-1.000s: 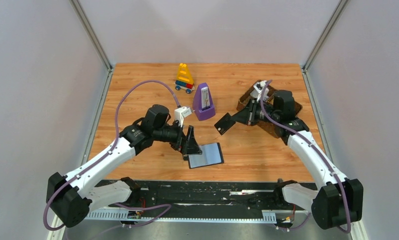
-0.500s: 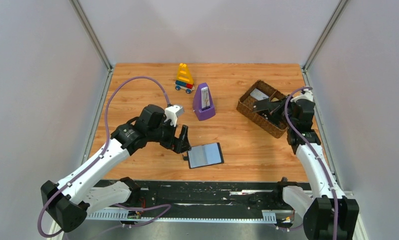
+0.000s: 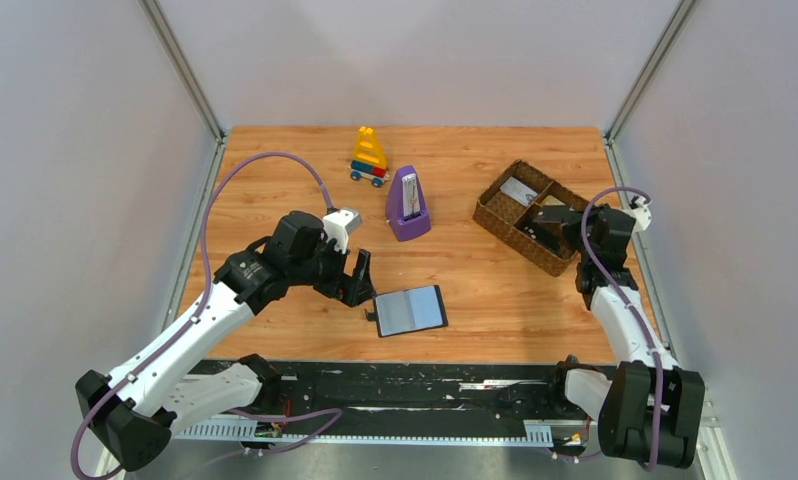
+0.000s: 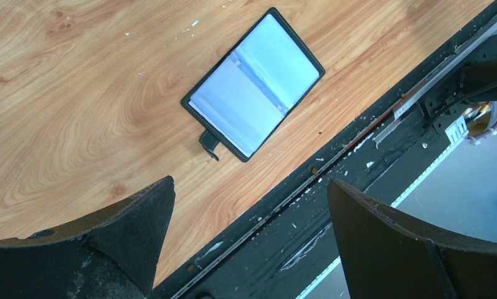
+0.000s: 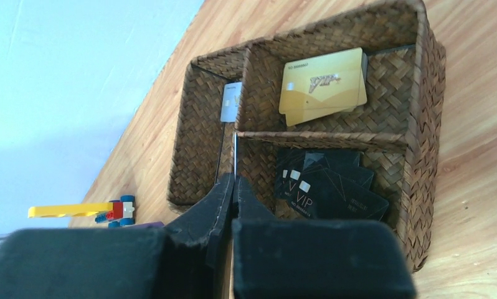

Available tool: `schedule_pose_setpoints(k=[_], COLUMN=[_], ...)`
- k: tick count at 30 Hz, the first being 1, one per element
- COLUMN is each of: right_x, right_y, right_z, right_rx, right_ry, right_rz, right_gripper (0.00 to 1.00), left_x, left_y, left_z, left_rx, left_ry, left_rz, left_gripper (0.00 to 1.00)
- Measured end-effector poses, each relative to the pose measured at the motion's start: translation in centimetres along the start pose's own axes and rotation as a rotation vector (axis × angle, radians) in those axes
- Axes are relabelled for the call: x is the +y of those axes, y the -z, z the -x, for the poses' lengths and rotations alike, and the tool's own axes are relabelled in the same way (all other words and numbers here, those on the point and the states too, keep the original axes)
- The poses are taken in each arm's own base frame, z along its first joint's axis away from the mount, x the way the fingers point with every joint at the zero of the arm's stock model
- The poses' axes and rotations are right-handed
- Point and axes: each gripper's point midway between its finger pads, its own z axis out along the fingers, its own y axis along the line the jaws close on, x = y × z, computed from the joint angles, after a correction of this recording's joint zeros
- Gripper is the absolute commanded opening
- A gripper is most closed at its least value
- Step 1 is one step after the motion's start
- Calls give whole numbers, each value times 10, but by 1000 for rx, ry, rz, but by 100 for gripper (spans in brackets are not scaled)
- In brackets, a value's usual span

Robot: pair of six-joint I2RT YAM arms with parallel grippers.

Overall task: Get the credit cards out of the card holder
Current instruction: Place the credit card in the storage box.

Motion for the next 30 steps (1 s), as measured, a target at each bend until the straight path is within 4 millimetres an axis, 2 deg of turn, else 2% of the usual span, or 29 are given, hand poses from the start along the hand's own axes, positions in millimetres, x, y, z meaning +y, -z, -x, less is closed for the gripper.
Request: schedule_pose_setpoints(k=[7, 13, 30], right_x=[-25, -38, -43], right_y=[-12, -22, -40], right_z=[-27, -39, -52], right_rx=[37, 40, 53], right_ry=[-96, -149, -227], right_rz=[-46, -64, -53], right_gripper=[0, 0, 1], left_x=[-2, -5, -8], left_y=[2, 6, 6], left_z=[1, 2, 1], left_rx=[-5, -18, -15], left_ry=[-2, -8, -10], left_rz=[-9, -26, -41], left_gripper=[100, 100, 100])
